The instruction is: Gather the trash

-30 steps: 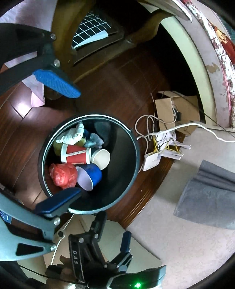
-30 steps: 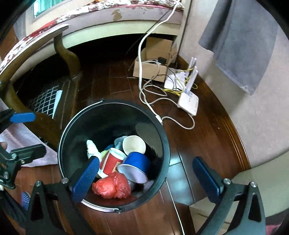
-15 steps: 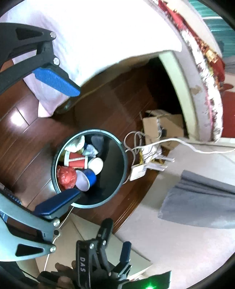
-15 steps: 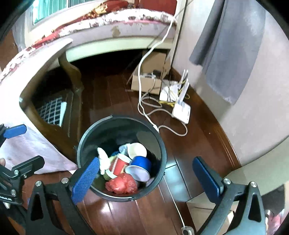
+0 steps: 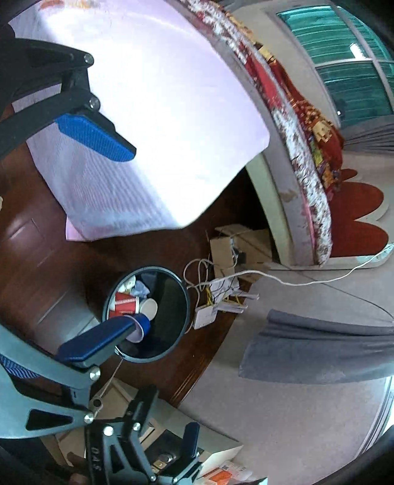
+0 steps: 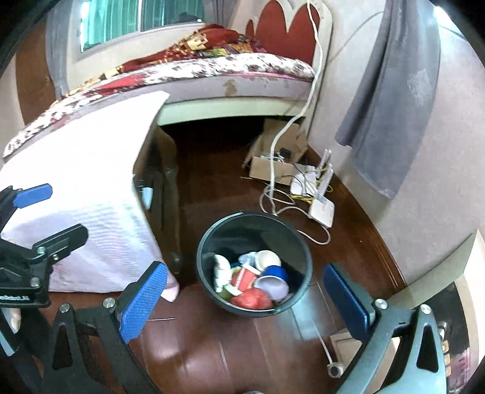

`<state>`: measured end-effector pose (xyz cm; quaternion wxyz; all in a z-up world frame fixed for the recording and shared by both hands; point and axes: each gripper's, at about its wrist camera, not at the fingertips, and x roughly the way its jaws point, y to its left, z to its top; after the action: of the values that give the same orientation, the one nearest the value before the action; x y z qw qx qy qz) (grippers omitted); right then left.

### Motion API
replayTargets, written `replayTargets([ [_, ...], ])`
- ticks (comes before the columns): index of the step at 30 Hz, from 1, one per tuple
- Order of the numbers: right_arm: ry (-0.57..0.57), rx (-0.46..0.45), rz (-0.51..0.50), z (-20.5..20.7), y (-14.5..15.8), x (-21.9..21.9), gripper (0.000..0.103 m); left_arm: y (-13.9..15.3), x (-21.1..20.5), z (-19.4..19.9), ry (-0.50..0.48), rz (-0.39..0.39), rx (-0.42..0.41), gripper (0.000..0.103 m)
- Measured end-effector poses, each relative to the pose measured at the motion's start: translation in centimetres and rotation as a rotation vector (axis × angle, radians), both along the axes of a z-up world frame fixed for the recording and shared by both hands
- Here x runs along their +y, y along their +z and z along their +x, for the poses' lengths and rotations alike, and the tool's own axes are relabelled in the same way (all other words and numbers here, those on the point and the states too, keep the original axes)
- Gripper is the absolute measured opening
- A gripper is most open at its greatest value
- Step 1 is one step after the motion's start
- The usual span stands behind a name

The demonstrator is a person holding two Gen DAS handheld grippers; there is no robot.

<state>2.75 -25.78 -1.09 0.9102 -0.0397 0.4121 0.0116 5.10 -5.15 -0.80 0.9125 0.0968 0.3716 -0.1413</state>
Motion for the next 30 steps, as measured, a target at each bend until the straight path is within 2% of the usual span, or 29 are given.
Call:
replayTargets([
  [6, 0.015, -0.034, 0.018, -2.1, 2.5, 3.1, 0.103, 2.0, 2.5, -2.2, 0.033, -0.002, -0.046, 0.102],
  [13, 0.017, -0.113, 0.046, -4.6, 7.2, 5.7, 0.103, 4.8, 5.9, -4.7, 0.081, -0.020, -0.108, 0.102],
  [23, 0.041, -0.249, 0.002, -9.2, 13.4, 9.6, 0.103, 9.8, 8.9, -9.9, 0.115, -0.068, -0.226, 0.102],
  [30, 0.025, -0.296, -0.014, -12.9, 16.0, 10.1, 0.103, 11.1, 10.4, -12.0, 0.133, -0.117, -0.249, 0.102],
])
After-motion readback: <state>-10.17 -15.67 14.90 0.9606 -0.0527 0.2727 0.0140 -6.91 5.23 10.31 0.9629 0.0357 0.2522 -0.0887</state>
